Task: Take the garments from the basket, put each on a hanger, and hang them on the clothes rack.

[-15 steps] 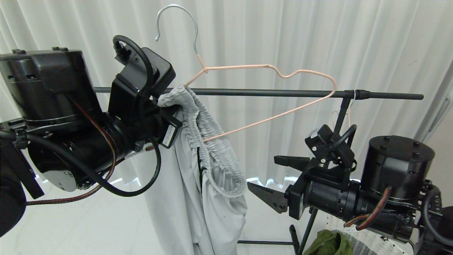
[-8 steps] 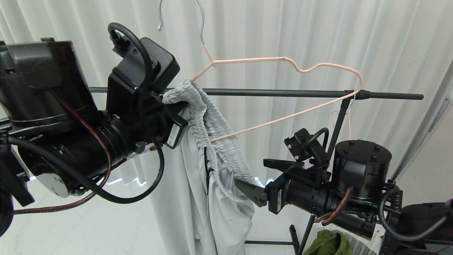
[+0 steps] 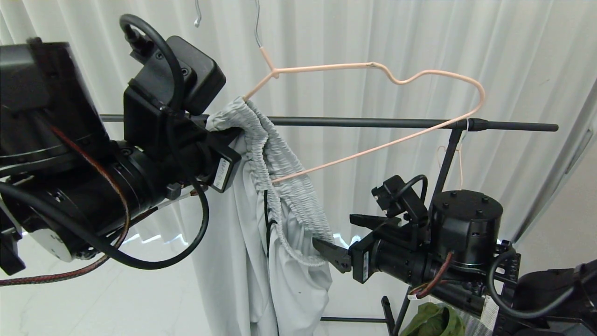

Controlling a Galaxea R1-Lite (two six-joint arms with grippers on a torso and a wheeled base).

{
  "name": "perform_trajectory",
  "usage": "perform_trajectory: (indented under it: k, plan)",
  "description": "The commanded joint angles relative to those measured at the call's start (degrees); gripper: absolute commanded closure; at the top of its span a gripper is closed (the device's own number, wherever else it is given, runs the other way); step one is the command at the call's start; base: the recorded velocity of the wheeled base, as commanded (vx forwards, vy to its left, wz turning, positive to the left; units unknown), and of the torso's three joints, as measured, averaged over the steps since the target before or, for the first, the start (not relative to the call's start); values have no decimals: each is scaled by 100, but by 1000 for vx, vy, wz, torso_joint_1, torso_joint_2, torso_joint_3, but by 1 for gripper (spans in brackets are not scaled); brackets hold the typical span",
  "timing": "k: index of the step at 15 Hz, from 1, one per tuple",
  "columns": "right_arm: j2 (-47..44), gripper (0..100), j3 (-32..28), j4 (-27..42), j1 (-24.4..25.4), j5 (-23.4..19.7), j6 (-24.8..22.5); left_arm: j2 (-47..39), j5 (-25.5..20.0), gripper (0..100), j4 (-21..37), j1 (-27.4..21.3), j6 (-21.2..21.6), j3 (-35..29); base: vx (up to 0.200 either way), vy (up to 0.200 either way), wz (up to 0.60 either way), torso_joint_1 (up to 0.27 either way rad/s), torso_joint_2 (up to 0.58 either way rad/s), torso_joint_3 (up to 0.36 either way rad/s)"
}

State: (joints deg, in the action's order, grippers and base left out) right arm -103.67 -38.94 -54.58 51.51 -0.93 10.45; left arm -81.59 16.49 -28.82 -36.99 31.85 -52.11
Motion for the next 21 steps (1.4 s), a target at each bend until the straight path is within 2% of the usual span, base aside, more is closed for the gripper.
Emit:
perform_trajectory:
  k: [1, 5, 7, 11, 14, 15, 16, 18, 21]
  plan:
    - [-22, 100, 106, -18, 9, 14, -8, 29, 3, 100, -1, -2, -4, -9, 0, 0, 0, 0, 0, 0]
    - [-22, 100, 299, -246, 9, 49, -16, 29, 3, 100, -1, -2, -4, -9, 0, 0, 0, 0, 0, 0]
    - [92, 100, 290, -246, -185, 207, -16, 47, 12, 100, -1, 42, 40, 96, 0, 0, 0, 0, 0, 0]
    - [356, 100, 281, -246, -484, 181, -16, 38, 21, 100, -1, 69, 75, 140, 0, 0, 0, 0, 0, 0]
    - [497, 100, 255, -246, -861, 172, -25, 82, 38, 100, -1, 368, 392, 413, 0, 0, 0, 0, 0, 0]
    - [593, 100, 246, -246, -1108, 145, -34, 161, 38, 100, -1, 535, 708, 659, 0, 0, 0, 0, 0, 0]
    - [690, 100, 229, -246, -1231, 137, -43, 179, 38, 100, -1, 622, 831, 738, 0, 0, 0, 0, 0, 0]
    - [796, 100, 158, -246, -1389, 137, -52, 179, 56, 100, -1, 649, 858, 791, 0, 0, 0, 0, 0, 0]
    - [901, 100, 79, -229, -1512, 137, -60, 170, 355, 100, -1, 649, 858, 1010, 0, 0, 0, 0, 0, 0]
